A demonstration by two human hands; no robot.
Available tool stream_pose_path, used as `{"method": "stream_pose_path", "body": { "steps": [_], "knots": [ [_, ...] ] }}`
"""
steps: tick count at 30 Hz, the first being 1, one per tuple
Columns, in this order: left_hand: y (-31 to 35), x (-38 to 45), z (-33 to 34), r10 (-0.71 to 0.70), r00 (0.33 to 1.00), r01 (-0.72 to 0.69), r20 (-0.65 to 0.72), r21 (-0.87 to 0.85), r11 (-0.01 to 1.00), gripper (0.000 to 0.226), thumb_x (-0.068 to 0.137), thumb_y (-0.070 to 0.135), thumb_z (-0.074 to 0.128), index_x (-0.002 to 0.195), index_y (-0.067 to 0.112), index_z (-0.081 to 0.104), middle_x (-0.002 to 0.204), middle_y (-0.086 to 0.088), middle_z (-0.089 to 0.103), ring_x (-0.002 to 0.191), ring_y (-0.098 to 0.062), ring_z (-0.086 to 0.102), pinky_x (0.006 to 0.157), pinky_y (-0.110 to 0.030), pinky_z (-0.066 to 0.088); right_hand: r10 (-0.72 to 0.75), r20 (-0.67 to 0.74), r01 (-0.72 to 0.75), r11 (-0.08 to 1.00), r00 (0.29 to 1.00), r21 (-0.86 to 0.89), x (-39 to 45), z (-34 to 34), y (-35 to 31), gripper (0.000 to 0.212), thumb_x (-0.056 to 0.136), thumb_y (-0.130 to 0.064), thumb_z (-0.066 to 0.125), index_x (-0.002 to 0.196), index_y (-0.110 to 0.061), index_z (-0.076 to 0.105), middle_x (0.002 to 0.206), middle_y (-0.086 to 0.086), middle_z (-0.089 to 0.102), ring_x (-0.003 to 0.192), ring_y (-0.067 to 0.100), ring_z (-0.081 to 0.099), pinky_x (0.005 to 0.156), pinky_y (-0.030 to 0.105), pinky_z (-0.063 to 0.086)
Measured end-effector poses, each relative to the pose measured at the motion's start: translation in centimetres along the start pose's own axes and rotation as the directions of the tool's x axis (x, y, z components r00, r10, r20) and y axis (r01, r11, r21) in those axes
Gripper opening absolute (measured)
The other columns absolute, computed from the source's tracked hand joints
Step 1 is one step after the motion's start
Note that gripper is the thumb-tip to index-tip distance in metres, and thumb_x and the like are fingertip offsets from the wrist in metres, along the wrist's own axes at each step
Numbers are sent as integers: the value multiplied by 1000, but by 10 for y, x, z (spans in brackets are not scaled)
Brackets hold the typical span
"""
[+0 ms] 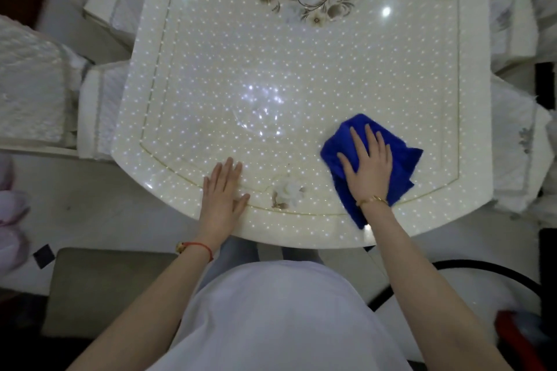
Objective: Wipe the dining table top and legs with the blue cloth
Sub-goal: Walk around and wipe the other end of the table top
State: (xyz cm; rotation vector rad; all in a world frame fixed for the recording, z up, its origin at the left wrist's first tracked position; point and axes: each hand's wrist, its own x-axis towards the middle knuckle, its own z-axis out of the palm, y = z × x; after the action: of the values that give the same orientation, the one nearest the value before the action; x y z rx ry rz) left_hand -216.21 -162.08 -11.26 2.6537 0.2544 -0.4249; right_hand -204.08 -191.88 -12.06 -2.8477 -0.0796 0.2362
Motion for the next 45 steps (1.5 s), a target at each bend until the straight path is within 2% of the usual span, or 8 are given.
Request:
{"method": "stream_pose_path", "body": {
  "steps": [3, 9, 14, 18, 25, 34, 41, 45],
  "knots": [
    [0, 0, 0, -5, 1000, 5, 2, 1, 1000, 66, 100, 33, 47, 155, 23, 12, 164, 3, 2, 151, -19, -2, 124, -43, -1, 37, -21, -37, 999, 999, -13, 10, 16, -46, 62, 95, -57, 32, 151, -30, 27, 158, 6, 24, 145, 29, 22, 120, 45, 14],
    [1, 0, 0, -17, 1000, 17, 6, 26, 1000, 66, 100, 33, 46, 155, 22, 12, 164, 3, 2, 151, -19, -1, 124, -48, 3, -437, 170, 449, 893, 883, -38, -71, 20, -14, 58, 97, -52, 39, 150, -31, 28, 159, -2, 22, 146, 23, 23, 120, 43, 15],
    [46, 0, 1, 47, 997, -44, -56, 54, 998, 58, 101, 34, 34, 154, 21, 14, 164, 0, 0, 151, -20, -4, 124, -46, 2, -109, 41, 110, 994, 993, -26, -64, -15, 77, 60, 95, -53, 35, 149, -28, 31, 157, 4, 27, 144, 29, 25, 118, 47, 20],
    [94, 8, 18, 161, 987, -161, -12, 24, 987, 60, 98, 38, 27, 154, 22, 14, 164, 1, 4, 151, -18, -2, 124, -43, 1, 285, -115, -283, 958, 951, 35, 0, -17, 64, 64, 96, -59, 28, 151, -27, 27, 158, 7, 24, 145, 30, 23, 119, 49, 16],
    [115, 11, 44, 173, 980, -186, 97, 156, 970, 66, 100, 37, 41, 155, 21, 9, 164, -1, 0, 152, -20, -2, 125, -47, 6, -297, 103, 304, 950, 949, -65, -71, 4, 36, 60, 98, -54, 35, 151, -29, 25, 159, 0, 22, 146, 24, 21, 120, 44, 15],
    [109, 13, 46, 195, 975, -210, 109, 146, 967, 66, 95, 48, 24, 155, 23, 10, 164, 2, 0, 152, -20, -4, 124, -45, 1, 251, -62, -252, 968, 966, -5, 21, -34, 104, 67, 93, -61, 25, 151, -27, 25, 158, 9, 23, 144, 32, 23, 119, 48, 15],
    [105, 13, 46, 201, 972, -217, 122, 133, 967, 68, 93, 52, 18, 155, 26, 6, 164, 4, -5, 151, -16, -8, 124, -42, -1, -253, 123, 264, 961, 960, -83, -61, 0, 53, 62, 96, -59, 32, 151, -31, 23, 160, 1, 19, 147, 26, 19, 121, 46, 11],
    [106, 13, 42, 206, 972, -220, 113, 119, 968, 64, 98, 45, 30, 155, 24, 8, 164, 5, -4, 151, -16, -8, 124, -42, 1, -110, 79, 122, 978, 991, -167, -75, -17, 104, 67, 92, -67, 30, 151, -38, 21, 160, 3, 17, 146, 34, 14, 119, 53, 1]
  ]
}}
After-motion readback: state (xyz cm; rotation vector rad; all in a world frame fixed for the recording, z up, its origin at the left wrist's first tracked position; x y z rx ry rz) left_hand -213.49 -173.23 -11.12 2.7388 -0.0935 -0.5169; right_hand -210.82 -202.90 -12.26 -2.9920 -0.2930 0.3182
